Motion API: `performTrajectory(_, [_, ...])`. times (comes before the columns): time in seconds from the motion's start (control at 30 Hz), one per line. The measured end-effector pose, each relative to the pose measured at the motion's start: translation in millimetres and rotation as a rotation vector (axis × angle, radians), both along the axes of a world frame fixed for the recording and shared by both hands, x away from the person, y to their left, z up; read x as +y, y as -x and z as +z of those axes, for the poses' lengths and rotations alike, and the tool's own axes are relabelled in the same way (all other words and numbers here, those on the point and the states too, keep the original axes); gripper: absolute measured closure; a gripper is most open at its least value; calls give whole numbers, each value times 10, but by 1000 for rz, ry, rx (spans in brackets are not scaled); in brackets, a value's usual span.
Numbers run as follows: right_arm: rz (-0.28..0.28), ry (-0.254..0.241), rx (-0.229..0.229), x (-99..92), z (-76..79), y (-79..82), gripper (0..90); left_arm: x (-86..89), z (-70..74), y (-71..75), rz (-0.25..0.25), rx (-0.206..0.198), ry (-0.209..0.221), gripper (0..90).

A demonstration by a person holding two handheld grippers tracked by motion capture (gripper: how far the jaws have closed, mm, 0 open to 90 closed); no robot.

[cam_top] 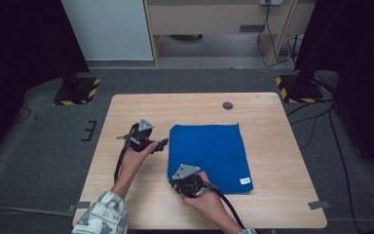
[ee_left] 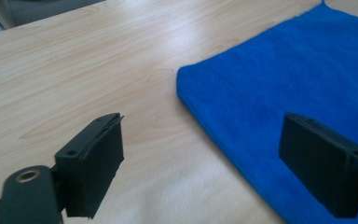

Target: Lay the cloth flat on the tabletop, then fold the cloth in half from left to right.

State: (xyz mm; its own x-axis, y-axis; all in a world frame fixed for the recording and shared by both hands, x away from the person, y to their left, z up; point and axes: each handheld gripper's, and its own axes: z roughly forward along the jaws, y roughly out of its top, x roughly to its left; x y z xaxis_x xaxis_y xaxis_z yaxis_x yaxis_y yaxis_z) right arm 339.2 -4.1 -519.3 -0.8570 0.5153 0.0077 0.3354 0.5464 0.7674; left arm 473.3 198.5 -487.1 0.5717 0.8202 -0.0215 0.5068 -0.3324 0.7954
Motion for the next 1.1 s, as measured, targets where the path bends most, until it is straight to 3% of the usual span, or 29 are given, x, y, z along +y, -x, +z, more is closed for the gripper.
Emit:
performTrajectory(0.07, [-1, -6, 2, 7, 1, 2, 841, -48, -26, -97, 19, 1, -21, 145])
performTrajectory(0.13, [2, -6, 2, 6, 0, -2, 838, -68, -41, -148, 29, 1, -12, 159])
performTrajectory(0.23, [-1, -11, 7, 1, -3, -19, 839, -121, -39, -234, 20, 17, -25, 174])
performTrajectory(0.4, [5, -12, 11, 13, -13, -17, 835, -208, -48, -371, 20, 6, -45, 199])
performTrajectory(0.5, [4, -13, 9, 13, -13, -12, 839, -253, -91, -477, 34, 48, -84, 231])
performTrajectory(0.57, [7, -15, 14, 10, -18, -18, 840, -265, -138, -531, 39, 59, -79, 252])
performTrajectory(0.67, [14, -14, 19, 23, -31, -22, 840, -263, -193, -575, 56, 27, -75, 304])
performTrajectory(0.73, [18, -15, 23, 39, -44, -20, 840, -246, -242, -611, 67, 29, -60, 317])
performTrajectory(0.83, [24, -6, 28, 54, -62, -17, 840, -233, -305, -650, 77, 14, -78, 341])
performTrajectory(1.1, [35, -15, 52, 86, -73, -33, 838, -228, -409, -704, 71, 24, -43, 411])
